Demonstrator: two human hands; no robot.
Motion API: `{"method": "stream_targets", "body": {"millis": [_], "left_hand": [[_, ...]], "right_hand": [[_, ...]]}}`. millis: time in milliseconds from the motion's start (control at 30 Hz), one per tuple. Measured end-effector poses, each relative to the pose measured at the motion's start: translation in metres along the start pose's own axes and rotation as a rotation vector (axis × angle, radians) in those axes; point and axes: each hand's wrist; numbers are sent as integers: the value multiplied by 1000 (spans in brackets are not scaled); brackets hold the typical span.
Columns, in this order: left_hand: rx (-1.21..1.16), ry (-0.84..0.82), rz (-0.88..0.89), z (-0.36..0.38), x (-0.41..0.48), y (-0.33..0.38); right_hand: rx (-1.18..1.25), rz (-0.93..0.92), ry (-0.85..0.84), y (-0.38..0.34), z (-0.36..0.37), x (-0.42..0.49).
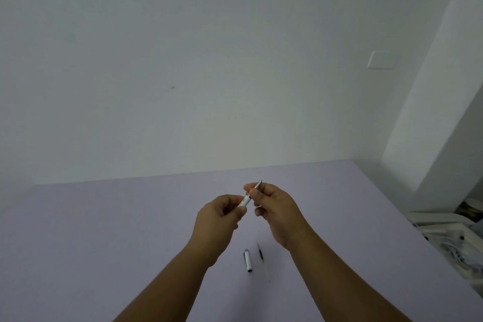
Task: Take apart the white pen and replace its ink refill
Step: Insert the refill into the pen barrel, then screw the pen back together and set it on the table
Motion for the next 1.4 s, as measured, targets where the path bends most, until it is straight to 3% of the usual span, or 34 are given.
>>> {"method": "stream_targets", "body": {"millis": [167,500,667,767,833,933,1133,1300,1400], "left_hand": [[142,144,67,12,-3,-7],[46,188,-26,31,1,-31],[-23,148,-192,27,7,-47],[-57,117,-325,21,8,-66],[-111,91,-395,16,7,-77],[-181,63,-470,10,6,-90],[-241,65,-526,0,9,-105],[-261,62,-546,-4,10,-109],[-239,55,-532,-5,8,-107]], "right_hand": [[-128,65,105,-1,7,5],[-337,174,137,5,6,18],[-349,252,56,19,-1,33],[-381,357,202,54,-9,50],[-593,382,212,89,-17,57],[-977,372,56,142,-19,58],[-1247,376,3,199,-5,59],[-1254,330,71,212,3,57],[-874,362,173,192,10,63]]}}
Point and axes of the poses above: each hand's wrist, its own x-axis towards the middle knuckle, its own z-axis out of the palm, y = z × x, and after that the axes turned 1 degree about z, right-handed
